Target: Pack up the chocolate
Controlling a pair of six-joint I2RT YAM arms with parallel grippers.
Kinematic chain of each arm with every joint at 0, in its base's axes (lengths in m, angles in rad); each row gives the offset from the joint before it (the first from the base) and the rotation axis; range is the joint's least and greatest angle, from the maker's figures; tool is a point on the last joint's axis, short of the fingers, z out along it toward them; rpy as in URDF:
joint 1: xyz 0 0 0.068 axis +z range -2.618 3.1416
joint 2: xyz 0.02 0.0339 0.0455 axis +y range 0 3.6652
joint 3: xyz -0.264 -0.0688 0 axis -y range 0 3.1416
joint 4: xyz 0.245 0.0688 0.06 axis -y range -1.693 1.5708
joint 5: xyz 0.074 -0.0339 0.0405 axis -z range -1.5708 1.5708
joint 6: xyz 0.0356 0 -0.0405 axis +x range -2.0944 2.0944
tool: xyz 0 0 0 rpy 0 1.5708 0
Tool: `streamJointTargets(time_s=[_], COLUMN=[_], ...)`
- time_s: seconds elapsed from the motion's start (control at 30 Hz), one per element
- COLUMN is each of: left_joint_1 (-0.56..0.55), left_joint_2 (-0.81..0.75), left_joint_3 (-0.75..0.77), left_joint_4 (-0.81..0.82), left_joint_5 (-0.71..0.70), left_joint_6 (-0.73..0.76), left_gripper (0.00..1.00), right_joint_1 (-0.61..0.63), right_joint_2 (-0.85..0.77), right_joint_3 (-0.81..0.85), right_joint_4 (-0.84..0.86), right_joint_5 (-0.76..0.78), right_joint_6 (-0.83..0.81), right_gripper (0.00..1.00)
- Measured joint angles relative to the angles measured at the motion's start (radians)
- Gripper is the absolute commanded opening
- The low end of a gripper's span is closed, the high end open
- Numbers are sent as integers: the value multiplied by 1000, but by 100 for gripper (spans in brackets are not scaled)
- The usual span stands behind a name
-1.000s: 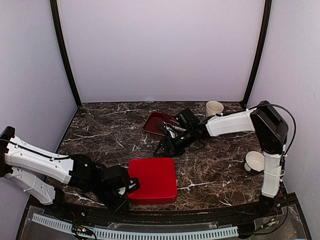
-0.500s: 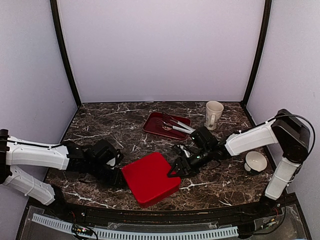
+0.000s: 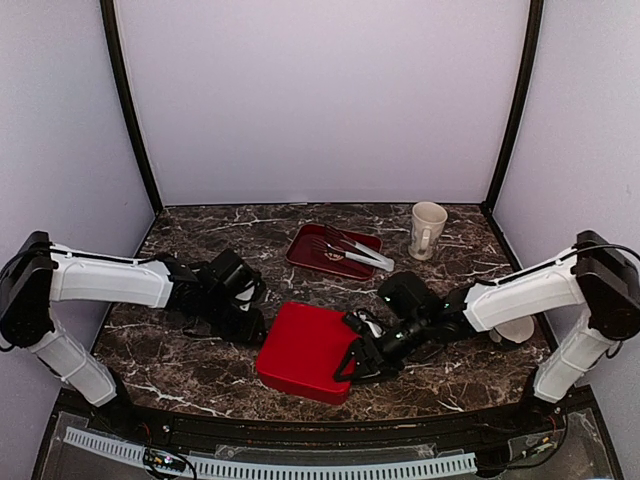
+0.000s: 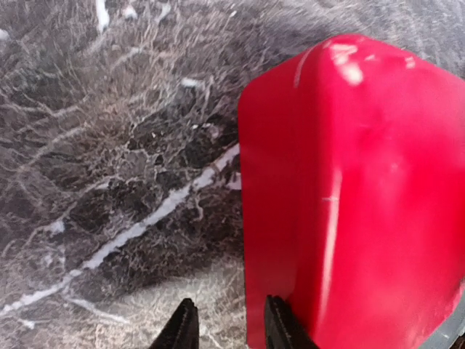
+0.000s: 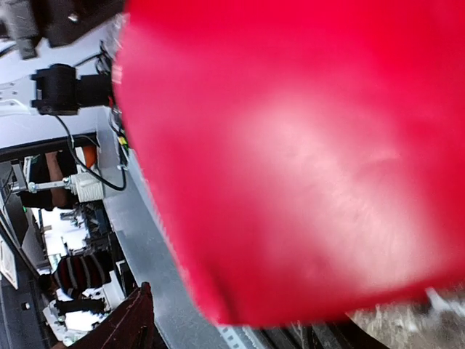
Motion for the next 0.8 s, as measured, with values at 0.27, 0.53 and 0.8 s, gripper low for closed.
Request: streamJointTargets(time_s=[0.27,0.53,0.8], left_joint_1=[-134,-358,-430], left_joint_2=[-209,-4,250], left_joint_3=[118,315,406], left_joint_4=[-133,-143,-107], left_joint_5=[-73,-109,-126], left_joint_6=[13,32,22], left_gripper=[35,29,25], right_joint_1=[-145,-185,-189], right_joint_2=[-327,-164,-17], right_joint_3=[8,156,243], right_joint_4=[-163,-299,-305], right_joint_5=[77,183,209], right_joint_6=[-83,-167,-201], right_gripper=[60,46,36])
